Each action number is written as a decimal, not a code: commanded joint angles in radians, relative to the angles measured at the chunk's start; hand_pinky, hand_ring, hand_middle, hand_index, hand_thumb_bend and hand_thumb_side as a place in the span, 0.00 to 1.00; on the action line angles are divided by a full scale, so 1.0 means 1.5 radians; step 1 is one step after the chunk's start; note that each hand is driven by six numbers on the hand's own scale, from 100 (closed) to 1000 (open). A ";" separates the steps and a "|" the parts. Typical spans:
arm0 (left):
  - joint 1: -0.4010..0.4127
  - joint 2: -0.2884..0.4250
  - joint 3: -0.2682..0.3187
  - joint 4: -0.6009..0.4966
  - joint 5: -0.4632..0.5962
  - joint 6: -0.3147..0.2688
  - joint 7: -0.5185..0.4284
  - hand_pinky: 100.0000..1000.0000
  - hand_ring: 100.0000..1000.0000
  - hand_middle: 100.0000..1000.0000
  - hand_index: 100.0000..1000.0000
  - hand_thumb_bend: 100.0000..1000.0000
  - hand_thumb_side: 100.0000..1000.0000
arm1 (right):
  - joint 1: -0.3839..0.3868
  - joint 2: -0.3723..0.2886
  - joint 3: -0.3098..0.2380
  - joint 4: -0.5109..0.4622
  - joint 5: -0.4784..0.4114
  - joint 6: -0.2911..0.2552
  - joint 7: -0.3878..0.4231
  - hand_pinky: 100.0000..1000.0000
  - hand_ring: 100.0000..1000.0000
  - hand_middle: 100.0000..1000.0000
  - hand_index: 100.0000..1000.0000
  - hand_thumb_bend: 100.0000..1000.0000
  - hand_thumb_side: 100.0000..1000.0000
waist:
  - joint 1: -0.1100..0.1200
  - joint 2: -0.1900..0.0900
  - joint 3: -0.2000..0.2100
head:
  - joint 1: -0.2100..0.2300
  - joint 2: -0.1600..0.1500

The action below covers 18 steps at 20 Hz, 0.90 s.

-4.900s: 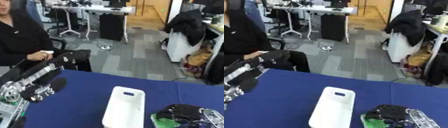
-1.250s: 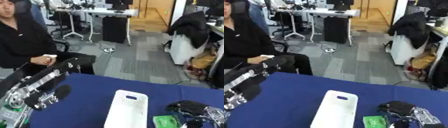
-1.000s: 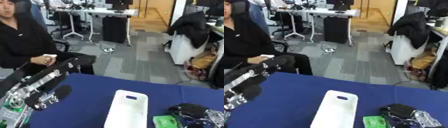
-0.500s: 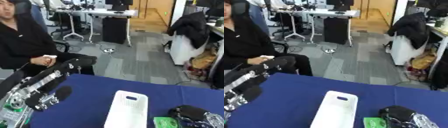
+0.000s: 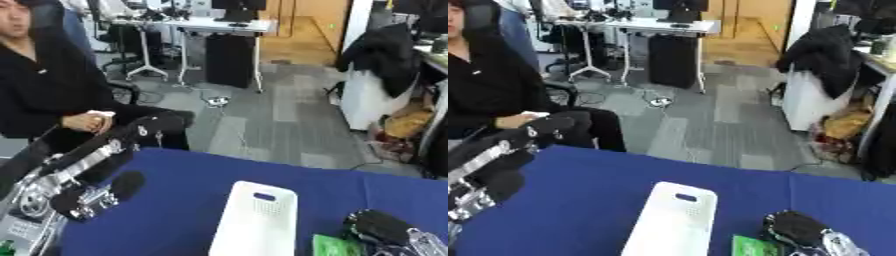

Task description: Pick up objects on the table and place them in the box.

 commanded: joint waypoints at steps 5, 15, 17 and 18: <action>-0.013 0.007 -0.002 -0.010 -0.002 -0.153 -0.151 0.99 1.00 1.00 1.00 0.00 0.86 | -0.003 -0.002 -0.003 0.015 -0.054 0.008 -0.056 0.00 0.00 0.00 0.20 0.61 0.64 | 0.002 -0.007 -0.001 | 0.003 -0.003; -0.009 0.010 -0.002 -0.008 -0.005 -0.154 -0.151 0.99 1.00 1.00 1.00 0.00 0.86 | -0.019 -0.037 -0.004 -0.035 -0.230 -0.008 -0.013 0.00 0.00 0.00 0.21 0.57 0.60 | 0.000 -0.012 -0.003 | 0.011 -0.005; -0.008 0.011 -0.001 -0.008 -0.005 -0.153 -0.151 0.99 1.00 1.00 1.00 0.00 0.86 | -0.022 -0.050 -0.002 -0.053 -0.268 -0.004 0.006 0.00 0.00 0.00 0.21 0.57 0.60 | -0.001 -0.013 -0.004 | 0.014 -0.005; -0.008 0.011 0.000 -0.008 -0.005 -0.153 -0.151 0.99 1.00 1.00 1.00 0.00 0.86 | -0.024 -0.055 -0.002 -0.061 -0.285 -0.001 0.016 0.00 0.00 0.00 0.21 0.57 0.59 | -0.001 -0.014 -0.004 | 0.016 -0.005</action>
